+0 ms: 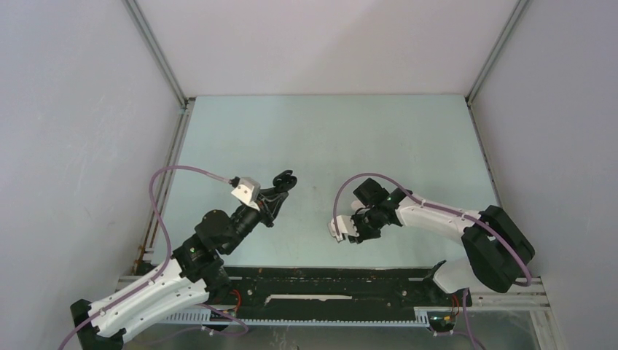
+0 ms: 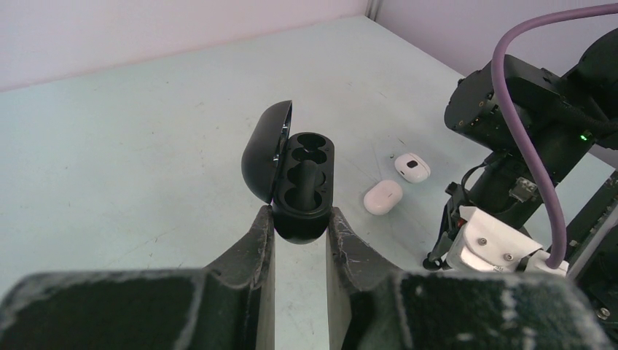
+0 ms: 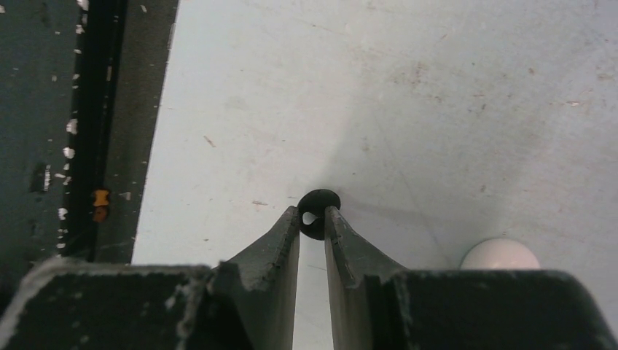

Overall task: Insert the wireless bluetooth earbuds into the charging case
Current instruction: Pick up the earbud from the center of the board.

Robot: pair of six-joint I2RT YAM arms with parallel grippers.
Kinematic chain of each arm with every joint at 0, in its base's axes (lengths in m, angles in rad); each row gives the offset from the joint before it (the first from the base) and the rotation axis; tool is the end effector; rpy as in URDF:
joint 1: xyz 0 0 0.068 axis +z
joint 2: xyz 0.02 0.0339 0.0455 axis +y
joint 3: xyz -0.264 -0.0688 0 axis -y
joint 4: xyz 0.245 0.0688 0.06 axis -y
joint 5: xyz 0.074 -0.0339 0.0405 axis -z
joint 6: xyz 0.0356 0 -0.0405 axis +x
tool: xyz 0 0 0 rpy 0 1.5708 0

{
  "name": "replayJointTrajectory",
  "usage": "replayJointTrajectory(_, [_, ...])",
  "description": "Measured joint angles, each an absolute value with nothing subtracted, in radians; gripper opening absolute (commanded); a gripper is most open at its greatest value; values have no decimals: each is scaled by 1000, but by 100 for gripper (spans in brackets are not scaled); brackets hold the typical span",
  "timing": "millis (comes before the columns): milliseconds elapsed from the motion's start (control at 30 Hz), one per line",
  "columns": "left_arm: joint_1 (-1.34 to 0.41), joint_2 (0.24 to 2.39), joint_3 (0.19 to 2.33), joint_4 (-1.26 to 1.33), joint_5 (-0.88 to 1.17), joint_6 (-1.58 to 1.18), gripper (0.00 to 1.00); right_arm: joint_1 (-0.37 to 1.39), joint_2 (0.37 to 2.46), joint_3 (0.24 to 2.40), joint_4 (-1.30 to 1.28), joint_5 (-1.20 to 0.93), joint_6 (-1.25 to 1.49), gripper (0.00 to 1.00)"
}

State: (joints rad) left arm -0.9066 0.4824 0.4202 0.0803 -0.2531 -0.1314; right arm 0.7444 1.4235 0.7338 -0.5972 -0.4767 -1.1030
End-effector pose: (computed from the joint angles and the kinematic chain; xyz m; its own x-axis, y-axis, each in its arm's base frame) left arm 0.0951 -0.1070 0.2826 -0.0686 -0.1181 -0.9906 0.6042 0.7852 -0.1355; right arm 0.1640 0.1733 0.1636 0.3033 -0.7989 -0.5195 -0.9443 -0.3251 -0.0514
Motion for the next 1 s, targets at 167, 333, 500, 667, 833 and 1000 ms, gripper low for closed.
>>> replayJointTrajectory(167, [-907,485,420,80,-257,-132,3,744,1440,738,-572,-465,-1103,22])
replayJointTrajectory(333, [-907,493,420,80,-257,-132,3,744,1440,738,-573,-465,-1103,26])
replayJointTrajectory(500, [-907,506,420,80,-256,-133,3,745,1454,743,-575,-464,-1103,27])
replayJointTrajectory(667, [-907,511,420,80,-255,-137,3,745,1465,750,-576,-458,-1090,26])
replayJointTrajectory(833, [-907,511,420,80,-255,-141,4,745,1462,750,-573,-448,-1076,27])
replayJointTrajectory(1000, [-907,514,420,80,-250,-142,4,745,1458,750,-575,-443,-1080,23])
